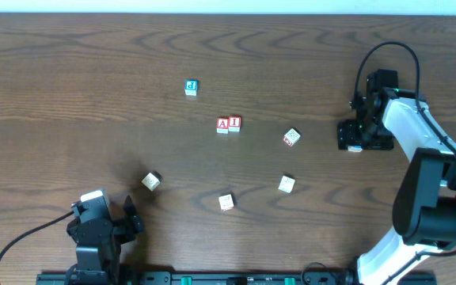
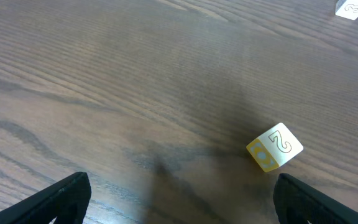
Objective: Spell out Ai2
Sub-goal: 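Close the right gripper on the blue '2' block and lift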
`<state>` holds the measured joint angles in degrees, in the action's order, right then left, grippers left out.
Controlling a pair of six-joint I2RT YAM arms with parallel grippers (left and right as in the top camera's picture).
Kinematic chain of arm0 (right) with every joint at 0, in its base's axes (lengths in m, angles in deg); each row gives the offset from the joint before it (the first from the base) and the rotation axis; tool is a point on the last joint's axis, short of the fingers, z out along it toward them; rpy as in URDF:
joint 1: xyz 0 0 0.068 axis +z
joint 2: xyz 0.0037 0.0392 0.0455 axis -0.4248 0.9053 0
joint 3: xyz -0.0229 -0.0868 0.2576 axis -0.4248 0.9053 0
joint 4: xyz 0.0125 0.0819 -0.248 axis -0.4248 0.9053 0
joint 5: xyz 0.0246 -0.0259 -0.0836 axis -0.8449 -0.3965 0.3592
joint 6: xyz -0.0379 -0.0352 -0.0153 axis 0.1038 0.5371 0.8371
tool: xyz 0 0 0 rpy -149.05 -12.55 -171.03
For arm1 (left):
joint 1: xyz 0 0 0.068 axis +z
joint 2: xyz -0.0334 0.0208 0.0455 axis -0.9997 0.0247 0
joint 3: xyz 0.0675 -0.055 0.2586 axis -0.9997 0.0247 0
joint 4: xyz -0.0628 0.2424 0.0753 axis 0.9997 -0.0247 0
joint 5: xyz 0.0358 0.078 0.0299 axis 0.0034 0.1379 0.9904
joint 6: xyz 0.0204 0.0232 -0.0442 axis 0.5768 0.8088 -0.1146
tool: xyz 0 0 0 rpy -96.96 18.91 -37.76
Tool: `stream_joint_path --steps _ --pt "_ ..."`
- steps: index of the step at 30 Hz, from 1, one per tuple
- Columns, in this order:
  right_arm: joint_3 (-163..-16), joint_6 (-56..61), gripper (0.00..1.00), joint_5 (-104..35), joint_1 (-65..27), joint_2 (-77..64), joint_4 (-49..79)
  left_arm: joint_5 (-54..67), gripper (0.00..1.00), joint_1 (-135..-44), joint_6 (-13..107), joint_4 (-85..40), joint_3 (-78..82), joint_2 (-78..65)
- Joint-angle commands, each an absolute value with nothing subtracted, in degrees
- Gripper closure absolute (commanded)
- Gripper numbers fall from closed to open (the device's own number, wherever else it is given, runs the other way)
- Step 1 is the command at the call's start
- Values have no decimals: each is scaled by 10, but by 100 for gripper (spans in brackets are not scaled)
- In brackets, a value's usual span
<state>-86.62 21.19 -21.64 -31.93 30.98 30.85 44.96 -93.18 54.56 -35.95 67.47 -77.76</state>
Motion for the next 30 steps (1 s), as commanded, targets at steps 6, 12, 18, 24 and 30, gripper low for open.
stream_joint_path --steps 6,12,18,24,30 --pt "-875 213 34 -203 -317 318 297 460 5 -930 550 -380 677 -781" --pt "-875 210 43 -203 -317 329 297 460 5 -930 550 -380 677 -781" --pt "-875 209 52 -205 -317 334 297 460 5 -930 550 -380 677 -781" --pt "-875 209 60 -205 -317 334 297 460 5 -930 550 -380 677 -781" --pt "-875 204 67 -205 -317 334 297 460 5 -930 550 -380 677 -781"
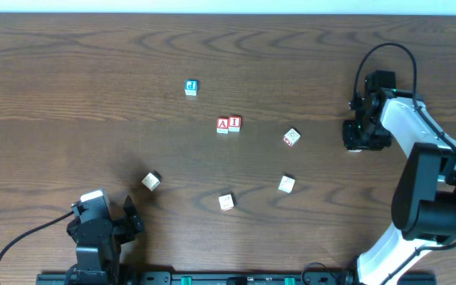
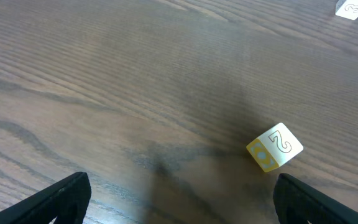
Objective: Spell out Ai2
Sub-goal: 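Close the right gripper on the blue '2' block and lift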
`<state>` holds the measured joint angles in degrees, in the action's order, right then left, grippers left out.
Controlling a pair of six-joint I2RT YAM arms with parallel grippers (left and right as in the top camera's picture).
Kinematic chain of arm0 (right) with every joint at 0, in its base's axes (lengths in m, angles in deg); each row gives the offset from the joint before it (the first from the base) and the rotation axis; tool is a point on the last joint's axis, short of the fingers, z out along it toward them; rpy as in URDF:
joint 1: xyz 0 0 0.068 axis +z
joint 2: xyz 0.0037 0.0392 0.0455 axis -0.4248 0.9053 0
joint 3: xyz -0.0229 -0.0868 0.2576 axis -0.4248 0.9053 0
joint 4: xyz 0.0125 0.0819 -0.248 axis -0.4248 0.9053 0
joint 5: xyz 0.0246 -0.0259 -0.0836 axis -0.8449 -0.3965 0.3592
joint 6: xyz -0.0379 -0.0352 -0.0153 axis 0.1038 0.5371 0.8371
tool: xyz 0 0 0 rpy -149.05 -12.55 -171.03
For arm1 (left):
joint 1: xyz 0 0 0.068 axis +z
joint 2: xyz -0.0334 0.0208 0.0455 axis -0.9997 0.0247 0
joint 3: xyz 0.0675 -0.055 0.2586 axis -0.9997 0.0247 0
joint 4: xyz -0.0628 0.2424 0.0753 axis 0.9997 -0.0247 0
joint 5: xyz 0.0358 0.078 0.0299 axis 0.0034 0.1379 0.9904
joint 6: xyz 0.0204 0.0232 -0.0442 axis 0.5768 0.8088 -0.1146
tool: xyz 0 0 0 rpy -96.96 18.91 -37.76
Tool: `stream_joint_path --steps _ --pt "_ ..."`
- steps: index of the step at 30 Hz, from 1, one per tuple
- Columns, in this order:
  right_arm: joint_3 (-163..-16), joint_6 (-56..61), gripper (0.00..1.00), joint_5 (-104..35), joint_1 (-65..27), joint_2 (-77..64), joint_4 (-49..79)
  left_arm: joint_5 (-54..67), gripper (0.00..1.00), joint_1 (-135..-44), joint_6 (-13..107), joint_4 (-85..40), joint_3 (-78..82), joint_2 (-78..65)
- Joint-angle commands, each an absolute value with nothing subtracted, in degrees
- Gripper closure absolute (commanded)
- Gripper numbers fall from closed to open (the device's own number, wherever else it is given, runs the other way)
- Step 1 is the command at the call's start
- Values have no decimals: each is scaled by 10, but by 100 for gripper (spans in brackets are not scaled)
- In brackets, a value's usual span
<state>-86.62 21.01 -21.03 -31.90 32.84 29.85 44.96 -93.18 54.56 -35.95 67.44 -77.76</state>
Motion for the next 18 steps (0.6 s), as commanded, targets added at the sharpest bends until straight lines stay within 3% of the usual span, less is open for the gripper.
stream_joint_path --steps 1,8,18 --pt "-875 204 68 -205 -317 334 297 460 5 -930 550 -380 677 -781" --pt "-875 195 72 -205 -317 334 293 460 5 -930 550 -380 677 -781" --pt "-934 148 92 -284 -313 334 297 460 5 -930 550 -380 677 -781"
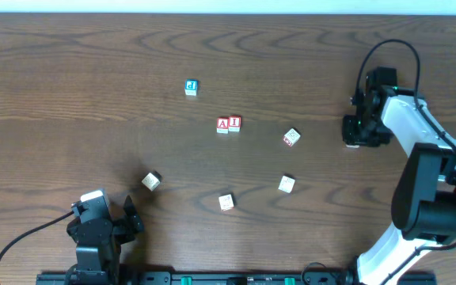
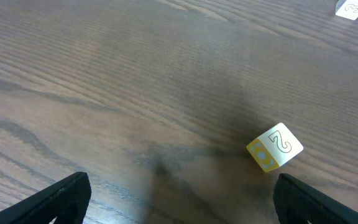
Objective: Spell out Ai2
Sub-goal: 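Close the right gripper on the blue '2' block and lift, then carry the '2' block left toward the right side of the 'I' block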
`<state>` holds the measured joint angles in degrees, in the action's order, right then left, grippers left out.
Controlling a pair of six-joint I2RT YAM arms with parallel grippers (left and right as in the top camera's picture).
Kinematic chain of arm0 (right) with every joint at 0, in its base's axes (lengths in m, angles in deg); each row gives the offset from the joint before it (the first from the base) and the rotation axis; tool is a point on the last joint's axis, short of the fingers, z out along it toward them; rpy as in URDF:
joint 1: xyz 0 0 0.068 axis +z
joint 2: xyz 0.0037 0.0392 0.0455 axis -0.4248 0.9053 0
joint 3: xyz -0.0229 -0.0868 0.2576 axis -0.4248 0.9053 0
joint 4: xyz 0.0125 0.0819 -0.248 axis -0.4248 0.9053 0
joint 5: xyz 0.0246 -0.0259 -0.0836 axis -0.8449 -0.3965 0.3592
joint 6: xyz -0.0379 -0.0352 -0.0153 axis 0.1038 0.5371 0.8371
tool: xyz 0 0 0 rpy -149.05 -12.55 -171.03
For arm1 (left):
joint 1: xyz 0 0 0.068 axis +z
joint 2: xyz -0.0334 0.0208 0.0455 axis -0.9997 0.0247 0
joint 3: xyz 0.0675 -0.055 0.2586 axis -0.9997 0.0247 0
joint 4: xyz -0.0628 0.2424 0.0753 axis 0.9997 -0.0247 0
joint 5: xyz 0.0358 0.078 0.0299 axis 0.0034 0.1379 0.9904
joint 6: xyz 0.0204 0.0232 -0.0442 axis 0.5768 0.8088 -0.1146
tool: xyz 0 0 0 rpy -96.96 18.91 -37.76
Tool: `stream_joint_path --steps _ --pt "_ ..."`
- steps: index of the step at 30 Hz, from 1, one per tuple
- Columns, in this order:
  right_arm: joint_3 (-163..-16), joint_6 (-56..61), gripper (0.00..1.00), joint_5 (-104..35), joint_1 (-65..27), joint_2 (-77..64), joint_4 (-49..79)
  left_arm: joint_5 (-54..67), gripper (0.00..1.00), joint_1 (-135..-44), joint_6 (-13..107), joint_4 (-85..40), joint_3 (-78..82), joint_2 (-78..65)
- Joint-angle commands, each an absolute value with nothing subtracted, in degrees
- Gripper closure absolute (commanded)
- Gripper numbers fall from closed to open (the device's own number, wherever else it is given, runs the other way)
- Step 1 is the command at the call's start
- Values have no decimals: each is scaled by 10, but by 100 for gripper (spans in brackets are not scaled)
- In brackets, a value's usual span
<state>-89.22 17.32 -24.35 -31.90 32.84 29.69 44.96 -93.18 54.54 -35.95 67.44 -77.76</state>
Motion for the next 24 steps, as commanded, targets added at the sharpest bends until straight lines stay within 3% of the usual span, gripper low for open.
stream_joint_path --steps 1,10,17,24 --pt "-949 145 96 -293 -310 334 300 460 5 -930 550 -380 677 -781" --pt "-1086 144 99 -300 -202 334 332 460 5 -930 550 -380 677 -781" --pt "-1093 64 99 -253 -70 334 303 460 5 -930 550 -380 677 -781" --pt "-1090 0 99 -199 -7 348 288 460 5 -930 550 -380 677 -781"
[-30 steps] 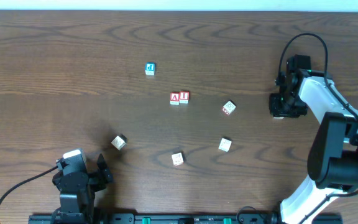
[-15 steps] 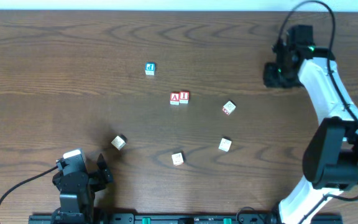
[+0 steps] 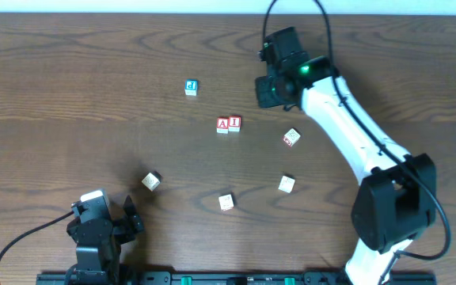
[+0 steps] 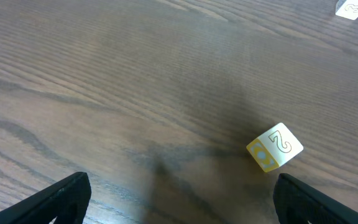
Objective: Spell out Ai2
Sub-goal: 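Carry the '2' block left toward the right side of the 'I' block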
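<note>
The red A block (image 3: 223, 125) and the red I block (image 3: 235, 123) sit side by side mid-table. A yellow-and-white block marked 2 (image 4: 275, 147) lies tilted ahead and to the right of my left gripper (image 4: 182, 208); overhead it is at lower left (image 3: 150, 181). My left gripper (image 3: 131, 222) is open with nothing between its fingers (image 4: 61, 196). My right gripper (image 3: 267, 90) hangs at the back of the table, up and right of the A and I blocks. Its jaws are too dark to read.
A blue block (image 3: 191, 87) lies far left of the right gripper. Three pale blocks lie to the right and front: one (image 3: 291, 138), another (image 3: 286, 184) and a third (image 3: 226, 202). A white block (image 4: 352, 7) shows at the left wrist view's top right corner.
My right arm has moved from the table's right side to the back middle, its gripper now just above and right of the A and I blocks. Left arm and blocks are unchanged.
At all three earlier moments my right gripper stayed at the right side of the table, shifting only slightly, while A and I sat together. The left gripper stayed open at the front left. Now the right gripper is over the back middle.
</note>
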`<state>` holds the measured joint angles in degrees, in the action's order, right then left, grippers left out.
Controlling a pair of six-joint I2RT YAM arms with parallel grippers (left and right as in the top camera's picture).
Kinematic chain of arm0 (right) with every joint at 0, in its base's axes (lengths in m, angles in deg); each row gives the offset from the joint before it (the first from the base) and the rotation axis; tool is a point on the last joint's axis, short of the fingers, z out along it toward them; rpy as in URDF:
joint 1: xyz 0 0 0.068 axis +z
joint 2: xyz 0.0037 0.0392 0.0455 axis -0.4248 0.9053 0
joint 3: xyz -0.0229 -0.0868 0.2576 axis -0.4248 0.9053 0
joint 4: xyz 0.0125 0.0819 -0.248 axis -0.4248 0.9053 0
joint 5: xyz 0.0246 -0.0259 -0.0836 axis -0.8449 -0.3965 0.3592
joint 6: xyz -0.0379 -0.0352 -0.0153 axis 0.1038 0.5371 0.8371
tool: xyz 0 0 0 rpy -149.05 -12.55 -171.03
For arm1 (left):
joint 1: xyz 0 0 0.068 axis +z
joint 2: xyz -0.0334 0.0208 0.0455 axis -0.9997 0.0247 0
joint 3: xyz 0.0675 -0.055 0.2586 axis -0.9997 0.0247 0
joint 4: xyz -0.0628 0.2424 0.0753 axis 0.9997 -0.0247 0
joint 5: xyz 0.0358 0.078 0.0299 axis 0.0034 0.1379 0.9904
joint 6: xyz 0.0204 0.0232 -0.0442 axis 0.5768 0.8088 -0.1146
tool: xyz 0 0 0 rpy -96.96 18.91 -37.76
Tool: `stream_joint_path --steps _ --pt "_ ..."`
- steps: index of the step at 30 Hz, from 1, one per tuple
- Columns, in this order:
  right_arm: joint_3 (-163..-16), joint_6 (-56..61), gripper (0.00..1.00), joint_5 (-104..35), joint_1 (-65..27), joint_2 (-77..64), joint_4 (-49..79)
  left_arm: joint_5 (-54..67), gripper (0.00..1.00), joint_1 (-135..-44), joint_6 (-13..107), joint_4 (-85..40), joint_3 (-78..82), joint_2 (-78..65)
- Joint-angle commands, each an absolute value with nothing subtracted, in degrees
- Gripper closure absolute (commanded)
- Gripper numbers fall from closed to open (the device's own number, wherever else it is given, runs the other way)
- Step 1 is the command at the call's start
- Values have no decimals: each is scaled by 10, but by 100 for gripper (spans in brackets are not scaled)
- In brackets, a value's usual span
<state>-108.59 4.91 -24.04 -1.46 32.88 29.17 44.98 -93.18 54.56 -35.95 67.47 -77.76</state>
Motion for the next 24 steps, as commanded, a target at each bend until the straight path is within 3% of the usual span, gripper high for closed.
stream_joint_path --steps 1,16,24 --pt "-1090 -8 98 -198 -5 351 285 460 5 -930 550 -380 677 -781" --pt "-983 -51 98 -188 30 377 110 460 5 -930 550 -380 677 -781" --pt "-959 -79 99 -193 35 377 101 460 5 -930 550 -380 677 -781"
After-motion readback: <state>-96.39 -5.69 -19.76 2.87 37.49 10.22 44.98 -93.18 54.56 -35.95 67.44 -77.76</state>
